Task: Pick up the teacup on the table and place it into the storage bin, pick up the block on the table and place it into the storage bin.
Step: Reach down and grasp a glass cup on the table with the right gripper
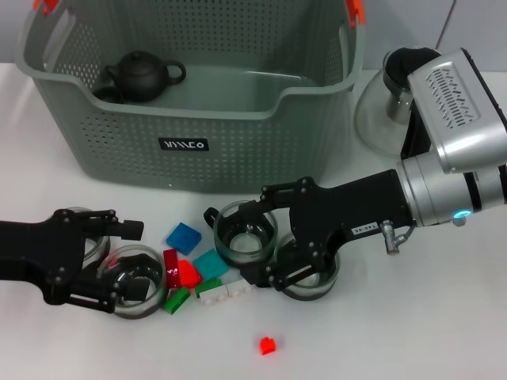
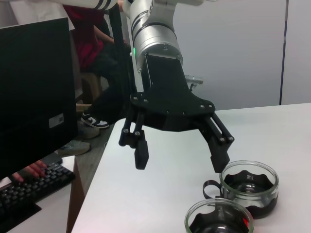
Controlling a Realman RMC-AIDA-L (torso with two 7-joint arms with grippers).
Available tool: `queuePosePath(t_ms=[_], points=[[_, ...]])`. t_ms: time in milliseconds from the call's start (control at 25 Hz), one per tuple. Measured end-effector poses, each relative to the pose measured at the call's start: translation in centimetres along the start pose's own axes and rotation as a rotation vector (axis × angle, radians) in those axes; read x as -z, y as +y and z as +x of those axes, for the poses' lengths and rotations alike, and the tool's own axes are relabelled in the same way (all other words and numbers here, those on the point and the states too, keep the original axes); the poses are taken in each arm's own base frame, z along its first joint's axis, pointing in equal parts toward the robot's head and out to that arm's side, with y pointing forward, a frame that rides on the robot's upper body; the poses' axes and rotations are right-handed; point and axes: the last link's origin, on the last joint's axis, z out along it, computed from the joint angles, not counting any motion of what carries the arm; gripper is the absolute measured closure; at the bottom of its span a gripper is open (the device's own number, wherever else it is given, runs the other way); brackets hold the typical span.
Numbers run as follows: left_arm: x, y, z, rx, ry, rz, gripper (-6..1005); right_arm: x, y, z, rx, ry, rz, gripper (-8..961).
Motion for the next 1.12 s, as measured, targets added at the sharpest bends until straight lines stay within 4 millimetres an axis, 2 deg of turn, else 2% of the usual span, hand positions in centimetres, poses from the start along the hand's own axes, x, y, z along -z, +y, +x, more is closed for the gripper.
queuePosePath(t_ms=[760,1120], points=[[-0.06,-0.01,0.05,-0.002,0.002,-0.001,51,-0.04,0.03,0.03,0.001,0.003,-0.002,12],[-0.23,-0.1,0.15,-0.006,0.006,0.001,52,0.78,-0.06,0.23,-0.032,0.066,-0.003,13]])
